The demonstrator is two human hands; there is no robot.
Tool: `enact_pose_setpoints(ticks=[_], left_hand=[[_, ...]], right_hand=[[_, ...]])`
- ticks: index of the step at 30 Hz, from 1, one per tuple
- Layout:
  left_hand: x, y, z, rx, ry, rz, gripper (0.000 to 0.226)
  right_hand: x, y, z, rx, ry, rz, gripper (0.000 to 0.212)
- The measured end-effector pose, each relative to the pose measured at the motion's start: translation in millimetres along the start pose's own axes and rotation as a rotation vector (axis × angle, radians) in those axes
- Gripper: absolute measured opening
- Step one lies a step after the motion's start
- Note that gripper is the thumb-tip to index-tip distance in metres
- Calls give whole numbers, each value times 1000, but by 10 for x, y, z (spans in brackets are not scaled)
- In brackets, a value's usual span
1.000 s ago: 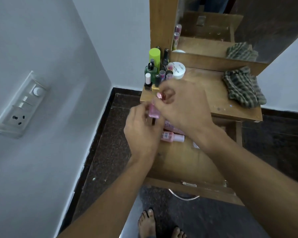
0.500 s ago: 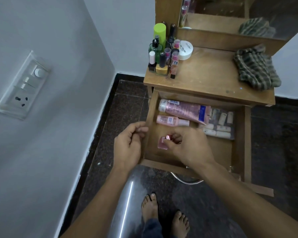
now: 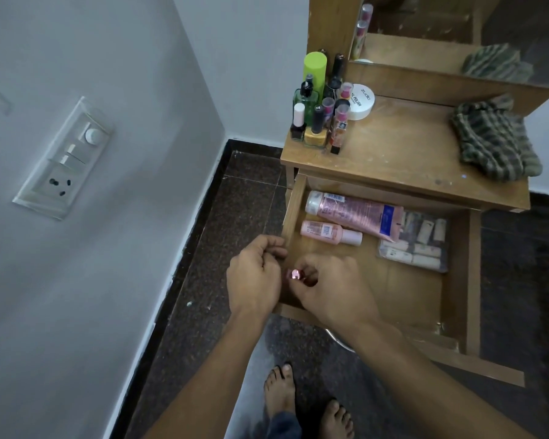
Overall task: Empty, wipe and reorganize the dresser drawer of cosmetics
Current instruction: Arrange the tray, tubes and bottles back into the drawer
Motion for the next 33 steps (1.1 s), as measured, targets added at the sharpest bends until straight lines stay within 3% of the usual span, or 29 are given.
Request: enact_pose_setpoints(ticks=[7,11,13,19,22,26,33], left_hand=[[90,-41,-58,18,0,-19,38],[311,-92,-159,62,-84,27,34],[479,-119,-259,95,-152,52,31],[1054,-355,-558,205,-349,63,20],[1186,-516,-644,174,-345,38,20],[1209,-641,-671,116,-323,6,19],[1091,-594,-637,79,-345,-25,15]], right_hand=[[-93,9,39,-62,71,106,19],[-98,179,-16,-113,69,162,24],[-88,455,-187,-35,44,161,18],[2,1517,-942,471,-187,39,21],[-25,1628,-1175,503,-232,119,26],[23,1556,-1328,419,-301,252,29],[37,1588,-1197,473,-224,233,20]])
Point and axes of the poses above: each hand's wrist, its own z-axis away from the middle knuckle, its own y-axis out of the back of the hand, x = y × z, the point moved 7 cm from there along -z, towards the middle knuckle, and after that the axes turned 15 degrees about z, right-handed, at the moved point
